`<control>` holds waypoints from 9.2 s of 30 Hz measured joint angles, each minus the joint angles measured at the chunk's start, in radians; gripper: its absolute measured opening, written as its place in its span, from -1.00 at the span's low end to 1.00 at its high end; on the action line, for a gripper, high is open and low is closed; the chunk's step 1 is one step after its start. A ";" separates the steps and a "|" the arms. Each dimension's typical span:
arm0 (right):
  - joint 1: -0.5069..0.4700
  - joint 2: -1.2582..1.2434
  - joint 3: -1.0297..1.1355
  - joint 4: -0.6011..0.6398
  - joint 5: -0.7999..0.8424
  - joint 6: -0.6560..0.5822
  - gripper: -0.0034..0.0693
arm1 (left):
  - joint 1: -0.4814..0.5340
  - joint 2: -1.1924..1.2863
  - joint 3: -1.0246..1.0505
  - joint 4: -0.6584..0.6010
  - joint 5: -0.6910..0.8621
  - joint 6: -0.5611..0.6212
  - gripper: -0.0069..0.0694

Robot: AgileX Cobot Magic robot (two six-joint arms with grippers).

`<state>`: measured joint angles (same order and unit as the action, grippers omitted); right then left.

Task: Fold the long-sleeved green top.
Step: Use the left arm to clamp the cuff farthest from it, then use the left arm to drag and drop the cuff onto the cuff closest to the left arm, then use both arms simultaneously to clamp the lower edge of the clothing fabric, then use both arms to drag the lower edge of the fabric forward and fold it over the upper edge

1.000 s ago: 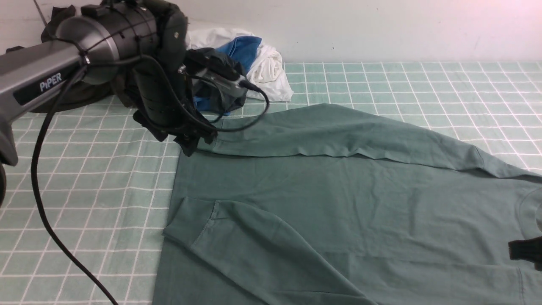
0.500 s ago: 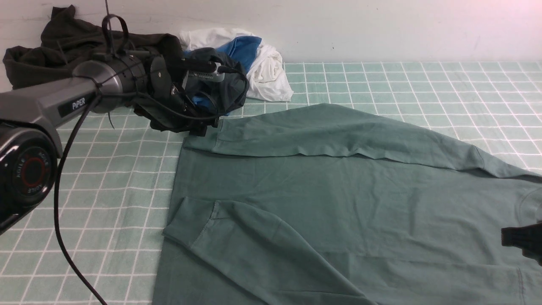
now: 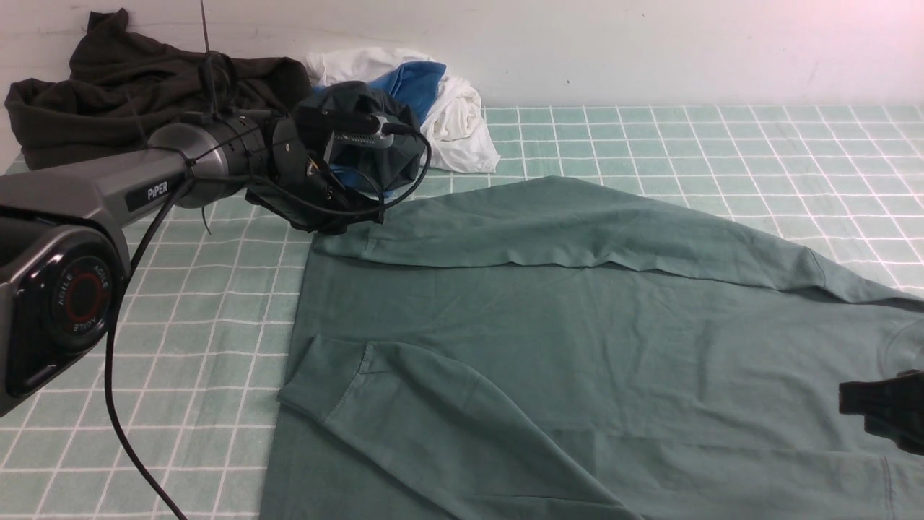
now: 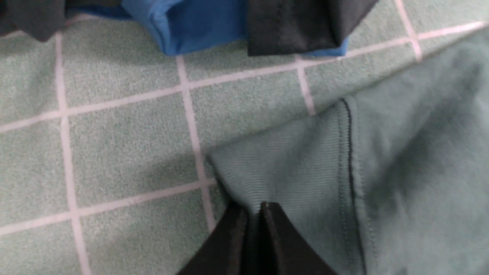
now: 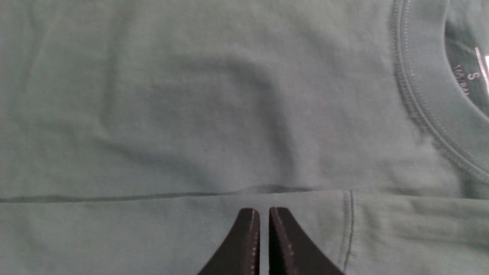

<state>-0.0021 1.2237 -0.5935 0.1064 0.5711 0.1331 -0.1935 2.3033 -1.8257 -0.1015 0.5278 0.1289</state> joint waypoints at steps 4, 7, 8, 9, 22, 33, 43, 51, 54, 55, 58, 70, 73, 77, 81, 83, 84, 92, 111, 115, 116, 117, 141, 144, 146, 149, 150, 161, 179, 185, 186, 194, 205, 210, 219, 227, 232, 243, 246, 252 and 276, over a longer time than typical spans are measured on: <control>0.000 0.001 0.000 0.066 0.000 -0.057 -0.82 | -0.020 -0.072 -0.001 -0.001 0.054 0.043 -0.78; 0.000 0.002 0.000 0.131 0.001 -0.103 -0.82 | -0.036 -0.149 -0.004 -0.004 0.144 0.045 -0.78; 0.000 0.002 0.000 0.136 0.001 -0.111 -0.82 | -0.036 -0.149 -0.004 -0.004 0.152 0.045 -0.78; 0.000 0.002 0.000 0.173 0.003 -0.141 -0.82 | -0.040 -0.185 -0.004 -0.006 0.206 0.045 -0.78; 0.000 0.002 -0.085 0.457 0.178 -0.469 -0.82 | -0.064 -0.605 0.314 -0.062 0.572 -0.077 -0.77; 0.000 0.002 -0.091 0.483 0.253 -0.509 -0.82 | -0.064 -0.916 0.967 -0.148 0.371 0.003 -0.61; 0.043 0.002 -0.165 0.489 0.501 -0.568 -0.82 | -0.078 -0.902 1.072 -0.154 0.301 0.102 0.32; 0.296 -0.035 -0.259 0.408 0.640 -0.503 -0.88 | -0.380 -0.960 1.076 -0.089 0.459 0.197 0.42; 0.404 -0.077 -0.259 0.315 0.657 -0.449 -0.91 | -0.550 -0.960 1.167 0.004 0.463 0.218 0.42; 0.437 -0.093 -0.259 0.283 0.658 -0.430 -0.92 | -0.601 -0.960 1.199 0.037 0.448 0.218 0.42; 0.468 -0.112 -0.259 0.234 0.662 -0.407 -0.92 | -0.662 -0.961 1.260 0.088 0.382 0.218 0.42; 0.471 -0.112 -0.259 0.174 0.645 -0.401 -0.92 | -0.699 -0.962 1.318 0.046 0.279 0.268 0.42; 0.471 -0.112 -0.259 0.154 0.630 -0.401 -0.92 | -0.751 -0.962 1.330 0.041 0.235 0.275 0.42; 0.471 -0.112 -0.259 0.136 0.621 -0.401 -0.92 | -0.815 -0.920 1.340 0.101 0.198 0.246 0.42; 0.471 -0.112 -0.259 0.111 0.610 -0.401 -0.92 | -0.824 -0.906 1.335 0.147 0.205 0.141 0.42; 0.471 -0.112 -0.259 0.106 0.610 -0.401 -0.92 | -0.825 -0.906 1.333 0.160 0.205 0.108 0.42; 0.471 -0.112 -0.259 0.103 0.608 -0.401 -0.92 | -0.825 -0.905 1.326 0.182 0.205 0.057 0.42; 0.471 -0.112 -0.259 0.102 0.608 -0.398 -0.92 | -0.825 -0.890 1.298 0.242 0.206 -0.041 0.42; 0.471 -0.112 -0.259 0.097 0.616 -0.394 -0.92 | -0.824 -0.887 1.242 0.225 0.350 -0.129 0.40; 0.471 -0.112 -0.259 0.097 0.616 -0.394 -0.92 | -0.823 -0.887 1.226 0.225 0.348 -0.129 0.14; 0.471 -0.112 -0.259 0.097 0.616 -0.394 -0.92 | -0.823 -0.887 1.223 0.225 0.345 -0.129 0.07; 0.471 -0.112 -0.259 0.097 0.617 -0.394 -0.92 | -0.823 -0.887 1.223 0.225 0.341 -0.129 -0.01; 0.471 -0.112 -0.254 0.117 0.660 -0.521 -0.91 | -0.648 -1.165 1.220 0.225 0.609 -0.051 -0.80; 0.471 -0.112 -0.208 0.120 0.659 -0.616 -0.86 | -0.601 -1.189 1.220 0.224 0.621 -0.019 -0.80; 0.471 -0.112 -0.164 0.110 0.659 -0.671 -0.80 | -0.575 -1.190 1.220 0.224 0.621 -0.012 -0.80; 0.471 -0.112 -0.103 0.059 0.660 -0.707 -0.62 | -0.557 -1.190 1.220 0.218 0.612 -0.009 -0.80; 0.471 -0.112 -0.087 0.043 0.658 -0.712 -0.54 | -0.555 -1.190 1.220 0.218 0.607 -0.009 -0.80; 0.471 -0.058 0.119 0.022 0.434 -0.921 0.35 | -0.553 -1.190 1.221 0.203 0.578 -0.006 -0.80; 0.538 0.045 0.148 -0.072 0.267 -1.031 0.13 | -0.553 -1.190 1.221 0.198 0.575 -0.005 -0.80; 0.541 0.065 0.148 -0.080 0.226 -1.037 0.11 | -0.553 -1.190 1.221 0.197 0.575 -0.005 -0.80; 0.541 0.077 0.148 -0.080 0.225 -1.043 0.11 | -0.553 -1.190 1.221 0.197 0.575 -0.005 -0.80; 0.601 0.093 0.156 -0.106 0.211 -1.080 0.05 | -0.553 -1.190 1.221 0.196 0.575 -0.005 -0.80; 0.610 0.080 0.153 -0.113 0.201 -0.959 -0.86 | -0.553 -1.190 1.221 0.196 0.567 -0.005 -0.80; 0.610 0.013 0.080 -0.138 0.308 -0.909 -0.88 | -0.553 -1.190 1.219 0.211 0.567 -0.019 -0.80; 0.543 -0.008 -0.205 -0.330 0.465 -0.777 -0.88 | -0.475 -1.182 0.998 0.390 0.644 -0.168 -0.79; 0.318 0.199 -0.525 -0.207 0.381 -0.898 -0.88 | -0.225 -0.950 0.633 0.403 0.622 -0.041 -0.77; 0.244 0.404 -0.701 -0.106 0.362 -0.961 -0.88 | -0.113 -0.722 0.425 0.400 0.576 -0.005 -0.77; 0.182 0.740 -0.911 -0.113 0.256 -0.916 -0.63 | -0.036 -0.306 0.206 0.431 0.357 -0.006 -0.59; 0.167 0.767 -0.946 -0.171 0.226 -0.843 -0.33 | -0.020 -0.242 0.170 0.452 0.311 -0.055 -0.33; 0.161 0.742 -1.068 -0.300 0.347 -0.499 0.09 | 0.015 -0.208 0.046 0.457 0.356 -0.163 0.18; 0.324 0.861 -0.909 0.143 0.192 -0.422 -0.31 | -0.099 -0.404 0.256 0.109 0.611 0.003 -0.83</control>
<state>0.3221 2.0847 -1.5027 0.2491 0.7634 -0.2884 -0.2926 1.8988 -1.5695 0.0070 1.1387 0.1314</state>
